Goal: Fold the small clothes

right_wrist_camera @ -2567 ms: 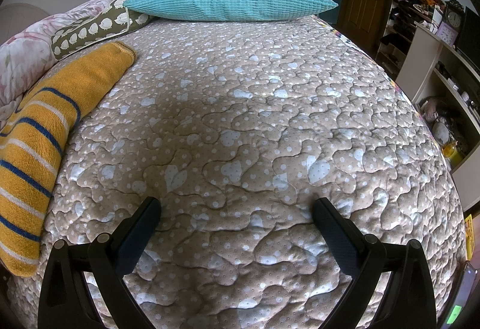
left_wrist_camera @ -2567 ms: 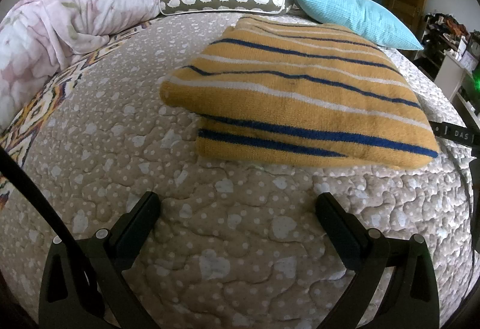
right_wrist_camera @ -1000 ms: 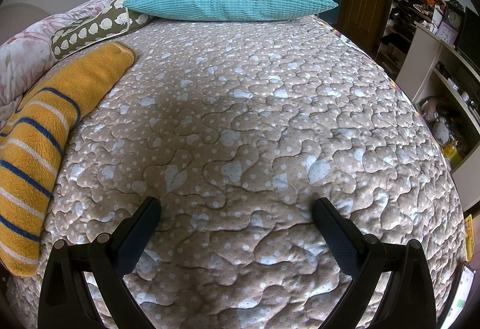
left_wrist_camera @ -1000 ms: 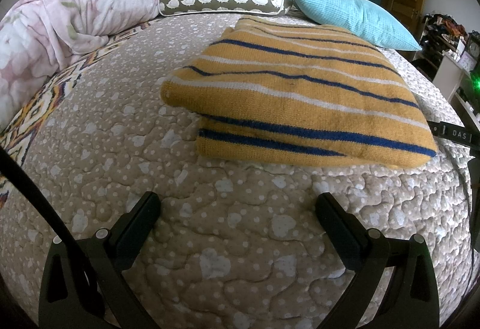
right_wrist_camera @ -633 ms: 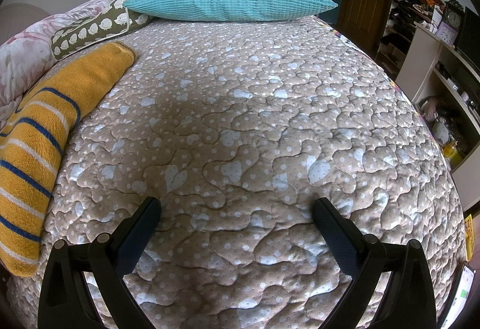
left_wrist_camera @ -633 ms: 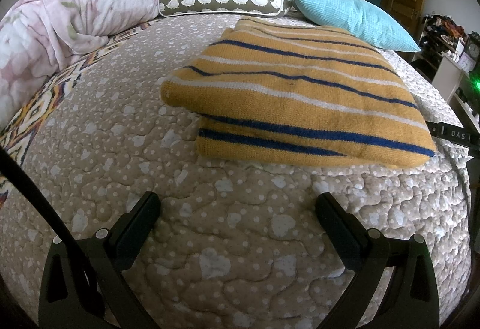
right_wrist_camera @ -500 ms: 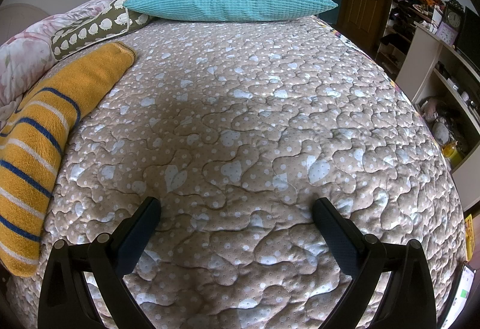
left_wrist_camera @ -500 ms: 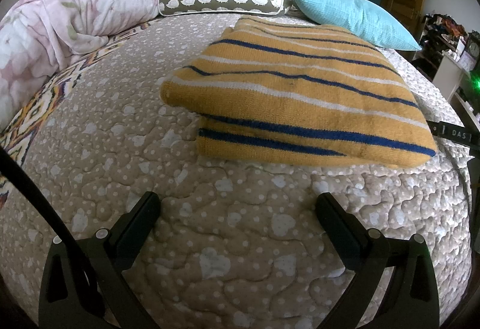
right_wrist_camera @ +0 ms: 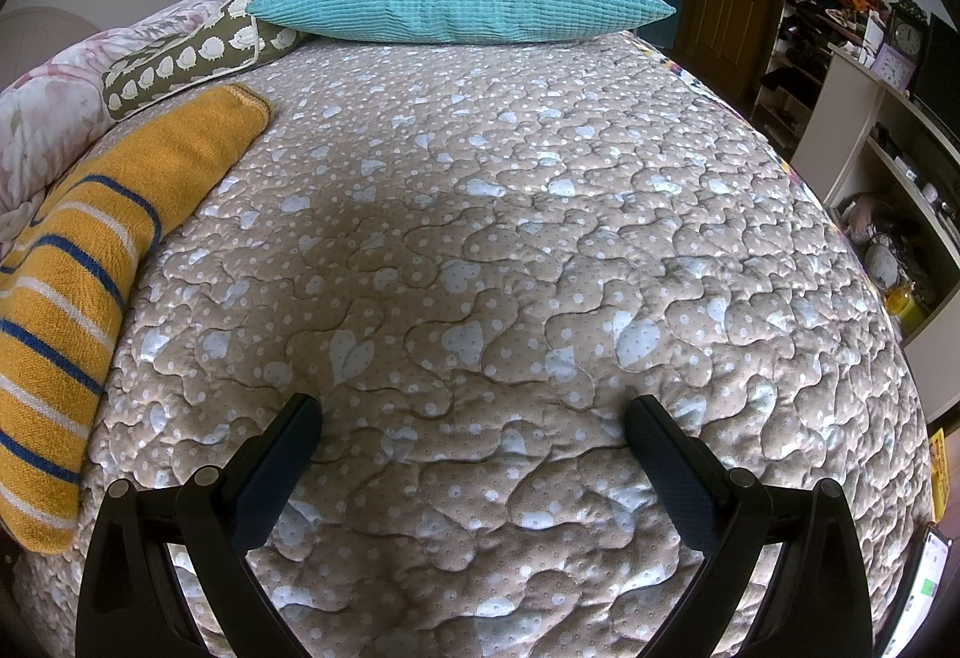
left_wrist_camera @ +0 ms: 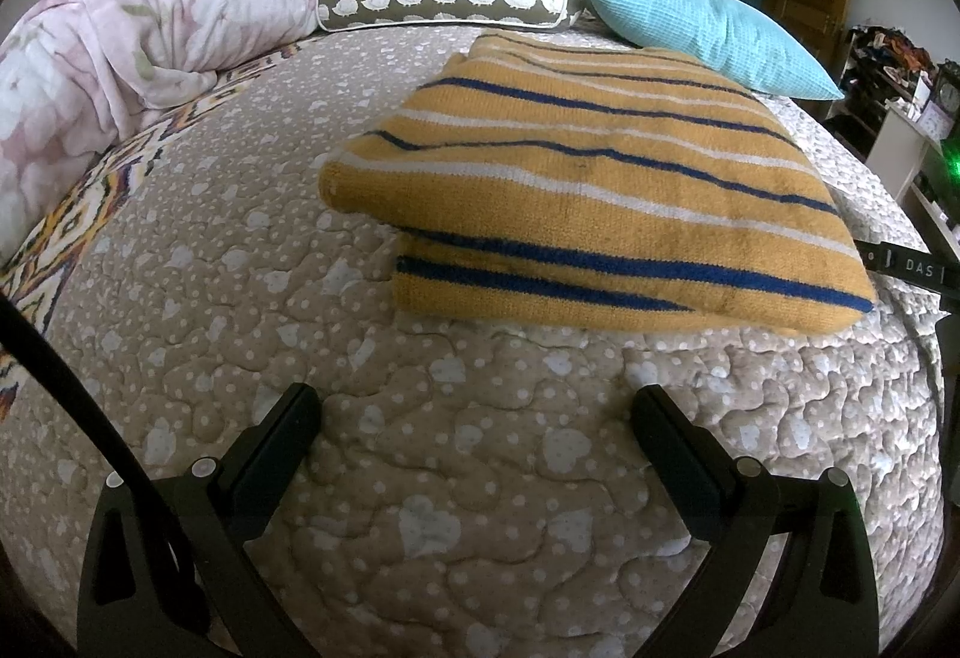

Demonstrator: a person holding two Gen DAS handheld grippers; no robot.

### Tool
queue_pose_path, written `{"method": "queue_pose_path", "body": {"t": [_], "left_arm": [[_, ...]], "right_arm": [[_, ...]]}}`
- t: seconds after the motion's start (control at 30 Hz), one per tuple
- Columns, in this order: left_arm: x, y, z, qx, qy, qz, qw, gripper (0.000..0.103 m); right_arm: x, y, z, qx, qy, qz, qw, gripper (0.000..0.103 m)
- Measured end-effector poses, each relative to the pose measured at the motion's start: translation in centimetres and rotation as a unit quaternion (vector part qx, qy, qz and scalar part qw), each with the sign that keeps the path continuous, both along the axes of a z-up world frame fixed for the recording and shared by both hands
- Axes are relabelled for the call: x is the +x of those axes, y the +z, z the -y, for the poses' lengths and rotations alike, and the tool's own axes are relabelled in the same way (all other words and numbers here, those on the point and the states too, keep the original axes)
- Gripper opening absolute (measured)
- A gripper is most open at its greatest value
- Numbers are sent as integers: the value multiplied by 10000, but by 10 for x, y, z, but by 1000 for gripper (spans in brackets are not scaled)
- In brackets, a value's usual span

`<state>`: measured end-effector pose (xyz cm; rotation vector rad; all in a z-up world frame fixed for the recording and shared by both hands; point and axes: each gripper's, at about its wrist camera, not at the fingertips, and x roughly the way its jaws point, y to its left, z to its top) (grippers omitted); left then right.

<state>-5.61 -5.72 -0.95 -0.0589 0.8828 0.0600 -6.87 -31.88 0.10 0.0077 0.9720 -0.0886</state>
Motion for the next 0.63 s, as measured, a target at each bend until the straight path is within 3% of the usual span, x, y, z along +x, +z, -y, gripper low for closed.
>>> {"method": "queue_pose_path", "body": {"t": [0.63], "left_arm": [[1,-1,-1,-30,-34,-25,10000,103]], "right_arm": [[0,0,0,-8,1,3,10000,103]]}}
